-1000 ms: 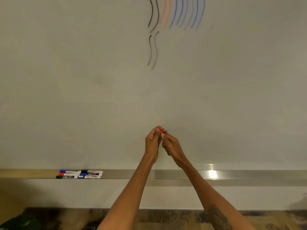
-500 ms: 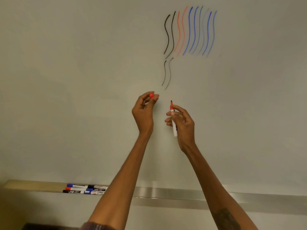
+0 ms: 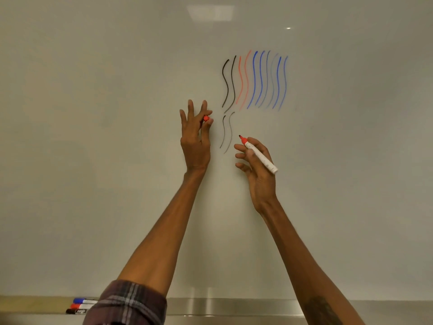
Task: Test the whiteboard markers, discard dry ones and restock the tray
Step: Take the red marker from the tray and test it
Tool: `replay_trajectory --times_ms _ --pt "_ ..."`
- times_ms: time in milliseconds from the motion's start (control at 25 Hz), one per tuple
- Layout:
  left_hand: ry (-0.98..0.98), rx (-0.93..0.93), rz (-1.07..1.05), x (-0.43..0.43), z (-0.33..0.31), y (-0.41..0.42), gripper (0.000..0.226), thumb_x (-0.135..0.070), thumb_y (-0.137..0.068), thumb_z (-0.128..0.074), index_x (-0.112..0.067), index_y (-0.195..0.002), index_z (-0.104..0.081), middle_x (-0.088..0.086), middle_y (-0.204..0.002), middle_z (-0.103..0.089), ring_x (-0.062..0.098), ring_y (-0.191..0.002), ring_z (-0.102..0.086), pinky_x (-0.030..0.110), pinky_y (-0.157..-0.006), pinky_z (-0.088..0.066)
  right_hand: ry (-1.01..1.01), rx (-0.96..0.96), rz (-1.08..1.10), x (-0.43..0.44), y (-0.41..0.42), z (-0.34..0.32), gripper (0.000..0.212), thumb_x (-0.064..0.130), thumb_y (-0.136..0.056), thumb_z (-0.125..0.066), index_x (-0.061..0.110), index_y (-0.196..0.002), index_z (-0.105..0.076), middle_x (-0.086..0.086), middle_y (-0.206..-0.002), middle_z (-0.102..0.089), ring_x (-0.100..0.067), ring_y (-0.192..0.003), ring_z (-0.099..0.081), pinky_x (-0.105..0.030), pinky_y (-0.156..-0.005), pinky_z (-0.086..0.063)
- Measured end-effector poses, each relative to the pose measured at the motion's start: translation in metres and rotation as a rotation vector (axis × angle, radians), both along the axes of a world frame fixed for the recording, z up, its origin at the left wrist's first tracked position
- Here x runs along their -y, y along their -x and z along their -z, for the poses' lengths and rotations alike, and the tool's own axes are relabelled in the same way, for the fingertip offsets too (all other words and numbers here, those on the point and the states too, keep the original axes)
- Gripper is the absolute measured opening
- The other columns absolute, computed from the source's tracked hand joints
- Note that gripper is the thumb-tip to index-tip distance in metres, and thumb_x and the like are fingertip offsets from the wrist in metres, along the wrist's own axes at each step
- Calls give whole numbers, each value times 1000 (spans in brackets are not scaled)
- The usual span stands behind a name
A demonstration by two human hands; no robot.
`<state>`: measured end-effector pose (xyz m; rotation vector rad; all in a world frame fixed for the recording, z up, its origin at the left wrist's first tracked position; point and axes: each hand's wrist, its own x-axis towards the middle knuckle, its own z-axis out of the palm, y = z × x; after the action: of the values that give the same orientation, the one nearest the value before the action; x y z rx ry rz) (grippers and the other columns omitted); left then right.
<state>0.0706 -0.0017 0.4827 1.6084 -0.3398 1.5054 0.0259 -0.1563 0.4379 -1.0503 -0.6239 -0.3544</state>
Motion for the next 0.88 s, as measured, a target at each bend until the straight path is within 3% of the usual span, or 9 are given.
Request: replay_trajectory --times_ms 80,200,320,440,600,720,880 --pt "-5 0 -12 -2 5 -11 49 -37 -103 -41 -8 -142 -48 6 -153 -38 9 -146 -16 51 -119 -29 9 15 98 -2 -5 -5 32 29 -101 -47 12 -123 -62 -14 -110 -69 -25 -94 -64 -42 -81 -51" --pt "-13 27 -39 -4 13 -24 48 -34 -104 -39 -5 -141 -49 12 -152 -40 11 -148 -18 40 -123 -21 58 72 304 -5 -14 -10 26 19 -101 -50 10 -119 -66 -13 -96 -71 -22 -80 -63 -40 -72 -52" --pt "-68 116 -133 -6 16 -37 42 -25 -103 -44 -1 -136 -54 7 -150 -40 2 -148 -17 40 -122 -23 110 144 499 -14 -24 -13 31 16 -97 -59 8 -126 -62 -1 -106 -72 -11 -92 -69 -33 -82 -59" --pt "-114 146 -187 -9 18 -46 39 -20 -102 -46 1 -133 -56 11 -150 -43 9 -147 -22 39 -122 -22 195 319 702 -20 -37 -16 34 15 -95 -63 3 -126 -63 8 -112 -67 1 -97 -67 -21 -86 -55" --pt "-125 170 -210 -10 19 -46 37 -19 -102 -47 0 -132 -57 4 -149 -42 4 -148 -19 36 -122 -21 295 463 847 -26 -55 -27 37 21 -96 -62 2 -127 -62 -3 -107 -71 -14 -90 -69 -31 -80 -59" --pt "-137 189 -210 -8 18 -42 39 -18 -102 -47 0 -136 -53 -9 -148 -37 0 -148 -17 34 -122 -20 414 541 1036 -25 -59 -6 32 18 -94 -64 4 -123 -65 -6 -89 -70 -18 -72 -63 -34 -63 -55" --pt "-131 169 -209 -9 19 -43 39 -20 -102 -47 -1 -135 -54 6 -147 -47 10 -147 -25 37 -122 -23 429 473 1106 -29 -46 53 21 14 -91 -67 5 -109 -70 -4 -75 -65 -16 -61 -58 -39 -51 -51"
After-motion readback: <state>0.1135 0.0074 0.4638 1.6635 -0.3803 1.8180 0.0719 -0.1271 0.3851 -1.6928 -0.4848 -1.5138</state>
